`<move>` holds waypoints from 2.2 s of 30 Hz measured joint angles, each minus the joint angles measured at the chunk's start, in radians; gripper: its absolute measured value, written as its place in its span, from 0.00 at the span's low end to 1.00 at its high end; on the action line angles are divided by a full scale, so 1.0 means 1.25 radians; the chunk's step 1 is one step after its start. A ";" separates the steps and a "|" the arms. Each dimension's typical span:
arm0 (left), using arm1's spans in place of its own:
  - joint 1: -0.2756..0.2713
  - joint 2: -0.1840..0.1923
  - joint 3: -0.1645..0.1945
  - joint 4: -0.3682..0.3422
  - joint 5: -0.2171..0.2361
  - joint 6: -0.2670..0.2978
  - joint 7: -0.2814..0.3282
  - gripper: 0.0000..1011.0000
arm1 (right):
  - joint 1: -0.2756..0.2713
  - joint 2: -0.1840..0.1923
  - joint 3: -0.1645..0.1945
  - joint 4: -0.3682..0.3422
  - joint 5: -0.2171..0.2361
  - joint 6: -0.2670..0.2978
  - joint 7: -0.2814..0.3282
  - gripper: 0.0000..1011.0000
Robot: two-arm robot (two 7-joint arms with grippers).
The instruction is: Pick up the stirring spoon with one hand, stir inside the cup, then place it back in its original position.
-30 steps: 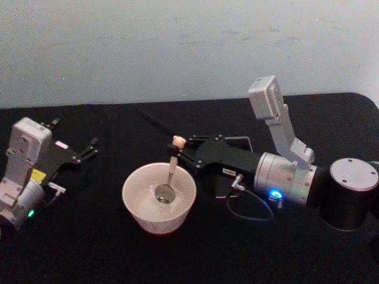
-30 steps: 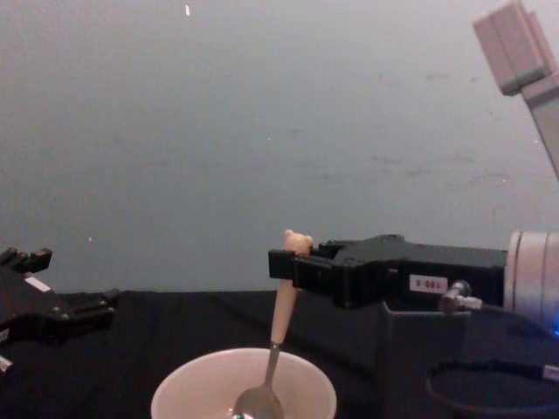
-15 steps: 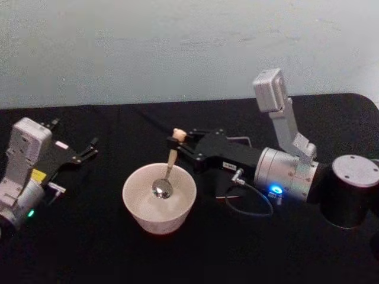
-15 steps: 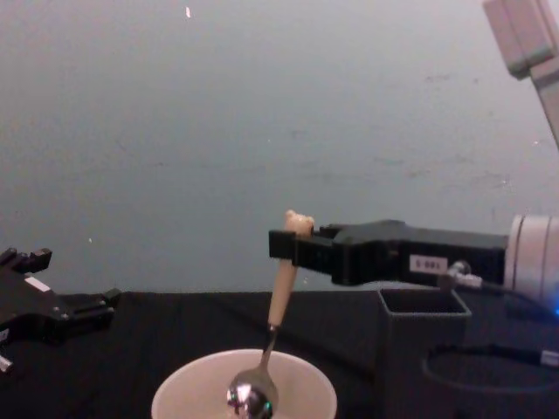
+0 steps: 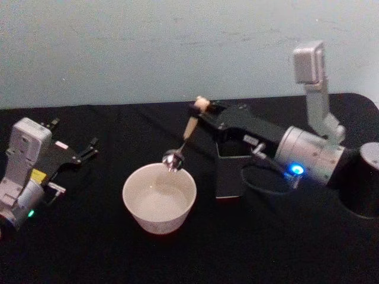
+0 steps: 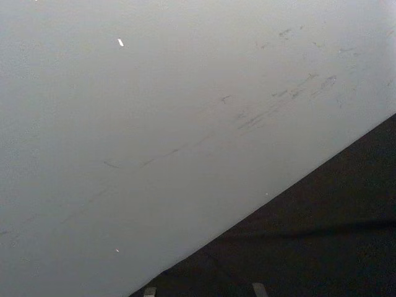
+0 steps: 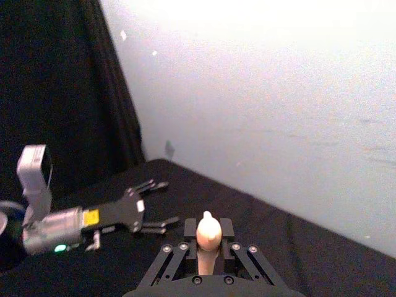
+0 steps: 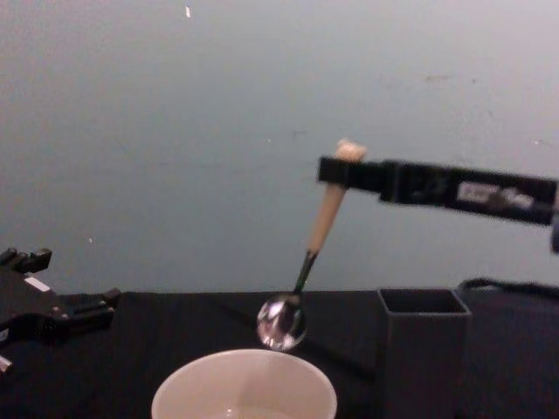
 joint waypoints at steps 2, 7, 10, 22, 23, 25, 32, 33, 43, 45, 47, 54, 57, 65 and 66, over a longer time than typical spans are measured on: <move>0.000 0.000 0.000 0.000 0.000 0.000 0.000 0.99 | -0.002 0.005 0.010 -0.006 0.010 0.001 -0.006 0.21; 0.000 0.000 0.000 0.000 0.000 0.000 0.000 0.99 | -0.012 0.024 0.048 -0.027 0.053 0.003 -0.029 0.21; 0.000 0.000 0.000 0.000 0.000 0.000 0.000 0.99 | -0.017 0.032 0.065 -0.035 0.071 0.003 -0.038 0.21; 0.000 0.000 0.000 0.000 0.000 0.000 0.000 0.99 | -0.059 0.102 0.129 -0.077 0.138 -0.025 -0.053 0.21; 0.000 0.000 0.000 0.000 0.000 0.000 0.000 0.99 | -0.062 0.106 0.131 -0.079 0.140 -0.028 -0.053 0.21; 0.000 0.000 0.000 0.000 0.000 0.000 0.000 0.99 | -0.067 0.114 0.133 -0.082 0.142 -0.031 -0.053 0.21; 0.000 0.000 0.000 0.000 0.000 0.000 0.000 0.99 | -0.082 0.139 0.129 -0.086 0.146 -0.036 -0.052 0.21; 0.000 0.000 0.000 0.000 0.000 0.000 0.000 0.99 | -0.083 0.141 0.127 -0.086 0.146 -0.036 -0.052 0.21; 0.000 0.000 0.000 0.000 0.000 0.000 0.000 0.99 | -0.082 0.133 0.098 -0.052 0.107 -0.053 -0.064 0.21; 0.000 0.000 0.000 0.000 0.000 0.000 0.000 0.99 | -0.079 0.129 0.095 -0.045 0.102 -0.054 -0.065 0.21; 0.000 0.000 0.000 0.000 0.000 0.000 0.000 0.99 | -0.075 0.124 0.089 -0.035 0.095 -0.053 -0.065 0.21; 0.000 0.000 0.000 0.000 0.000 0.000 0.000 0.99 | -0.064 0.113 0.073 -0.009 0.079 -0.041 -0.060 0.21; 0.000 0.000 0.000 0.000 0.000 0.000 0.000 0.99 | -0.064 0.110 0.068 -0.002 0.072 -0.034 -0.059 0.21; 0.000 0.000 0.000 0.000 0.000 0.000 0.000 0.99 | -0.064 0.105 0.056 0.009 0.062 -0.009 -0.059 0.21; 0.000 0.000 0.000 0.000 0.000 0.000 0.000 0.99 | -0.064 0.104 0.053 0.011 0.060 -0.005 -0.060 0.21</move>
